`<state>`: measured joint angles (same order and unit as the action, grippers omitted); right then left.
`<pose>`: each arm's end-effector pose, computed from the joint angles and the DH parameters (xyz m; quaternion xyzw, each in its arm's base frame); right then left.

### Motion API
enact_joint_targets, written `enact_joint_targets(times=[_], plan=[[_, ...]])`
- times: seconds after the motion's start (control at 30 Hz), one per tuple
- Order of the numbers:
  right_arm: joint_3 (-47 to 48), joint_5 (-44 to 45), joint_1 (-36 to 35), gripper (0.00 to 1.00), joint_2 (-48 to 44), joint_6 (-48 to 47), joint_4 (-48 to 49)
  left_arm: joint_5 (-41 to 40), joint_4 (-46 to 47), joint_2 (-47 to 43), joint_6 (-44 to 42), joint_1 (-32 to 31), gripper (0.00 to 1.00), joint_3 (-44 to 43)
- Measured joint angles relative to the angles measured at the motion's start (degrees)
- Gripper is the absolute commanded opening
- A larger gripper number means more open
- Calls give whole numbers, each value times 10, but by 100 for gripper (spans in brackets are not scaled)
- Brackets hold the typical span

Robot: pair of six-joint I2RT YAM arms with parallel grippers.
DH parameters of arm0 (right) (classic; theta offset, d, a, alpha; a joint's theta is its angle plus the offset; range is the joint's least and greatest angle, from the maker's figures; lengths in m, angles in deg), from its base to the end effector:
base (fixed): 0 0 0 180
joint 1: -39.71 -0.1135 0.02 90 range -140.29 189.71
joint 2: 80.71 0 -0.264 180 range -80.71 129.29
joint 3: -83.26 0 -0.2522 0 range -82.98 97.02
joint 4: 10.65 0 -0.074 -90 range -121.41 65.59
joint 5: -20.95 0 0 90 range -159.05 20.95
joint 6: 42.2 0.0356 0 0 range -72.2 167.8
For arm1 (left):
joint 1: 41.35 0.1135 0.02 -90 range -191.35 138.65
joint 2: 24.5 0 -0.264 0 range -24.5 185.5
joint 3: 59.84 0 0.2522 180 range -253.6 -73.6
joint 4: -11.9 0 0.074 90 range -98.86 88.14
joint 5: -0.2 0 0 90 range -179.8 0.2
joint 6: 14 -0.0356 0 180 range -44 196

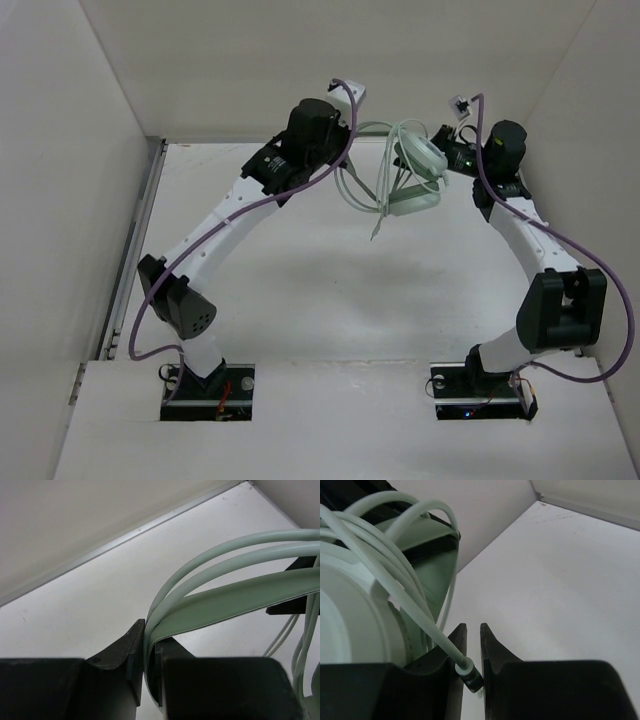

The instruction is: Wrap the headphones

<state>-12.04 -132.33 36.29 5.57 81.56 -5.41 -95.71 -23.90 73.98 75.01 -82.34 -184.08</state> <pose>0.3423 0.0523 0.3757 -0.2168 0.6623 0.5381 0.4741 0.2997 -0.2555 0.4651 0.2432 0.7263 -0.1823 0.6165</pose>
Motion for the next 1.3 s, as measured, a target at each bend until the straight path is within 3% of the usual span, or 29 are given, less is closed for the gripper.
enact_joint_targets(times=[0.27,0.4,0.7,1.3], plan=[[-9,24,-17,20,36,-1,-5,9,21,-7,28,18,2,98],[14,47,-28,21,86,-44,-64,12,25,-5,37,34,2,125],[51,104,-68,22,139,-160,-205,21,32,35,56,74,2,133],[89,162,-71,33,223,-177,-268,57,38,113,106,112,1,134]])
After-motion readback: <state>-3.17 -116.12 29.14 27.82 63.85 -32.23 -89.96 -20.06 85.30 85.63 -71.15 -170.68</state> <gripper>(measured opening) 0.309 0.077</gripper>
